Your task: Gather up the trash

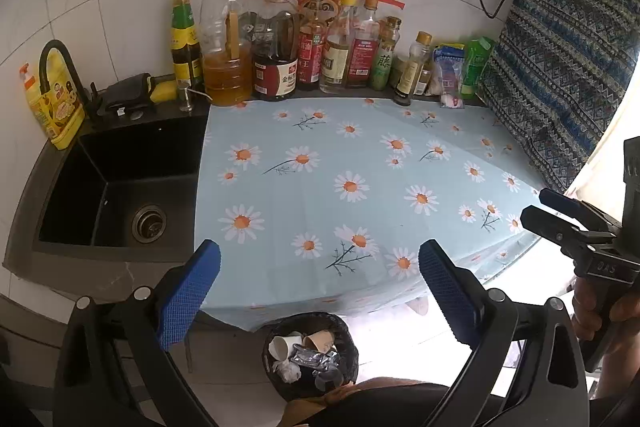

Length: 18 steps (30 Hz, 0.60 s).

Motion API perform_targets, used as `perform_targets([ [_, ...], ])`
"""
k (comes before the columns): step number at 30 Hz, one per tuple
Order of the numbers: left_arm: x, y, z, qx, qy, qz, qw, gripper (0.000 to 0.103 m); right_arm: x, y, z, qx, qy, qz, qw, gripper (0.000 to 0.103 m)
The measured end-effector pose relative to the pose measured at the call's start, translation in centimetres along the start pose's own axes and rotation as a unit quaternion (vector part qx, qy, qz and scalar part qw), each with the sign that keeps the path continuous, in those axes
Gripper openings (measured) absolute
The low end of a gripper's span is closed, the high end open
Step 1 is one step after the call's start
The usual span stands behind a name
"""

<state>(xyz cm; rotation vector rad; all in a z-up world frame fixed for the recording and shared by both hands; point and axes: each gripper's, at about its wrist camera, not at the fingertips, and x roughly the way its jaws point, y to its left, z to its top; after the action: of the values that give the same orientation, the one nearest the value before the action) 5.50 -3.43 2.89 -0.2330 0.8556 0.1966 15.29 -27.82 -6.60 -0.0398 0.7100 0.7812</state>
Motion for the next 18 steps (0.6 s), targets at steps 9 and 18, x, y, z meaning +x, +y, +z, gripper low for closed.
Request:
perform_targets([
  [9,0.8,0.4,-0.1,-0.002,0.008,-0.002,1.0000,0.096,0.7,0.3,-0.2,0.003,0.014,0.002,1.000,0.098],
  [18,1.3,0.3,0.1,0.002,0.014,-0.003,0.9999,0.096,1.1,0.6,-0.3,-0.001,0.023,0.011,1.000,0.098],
])
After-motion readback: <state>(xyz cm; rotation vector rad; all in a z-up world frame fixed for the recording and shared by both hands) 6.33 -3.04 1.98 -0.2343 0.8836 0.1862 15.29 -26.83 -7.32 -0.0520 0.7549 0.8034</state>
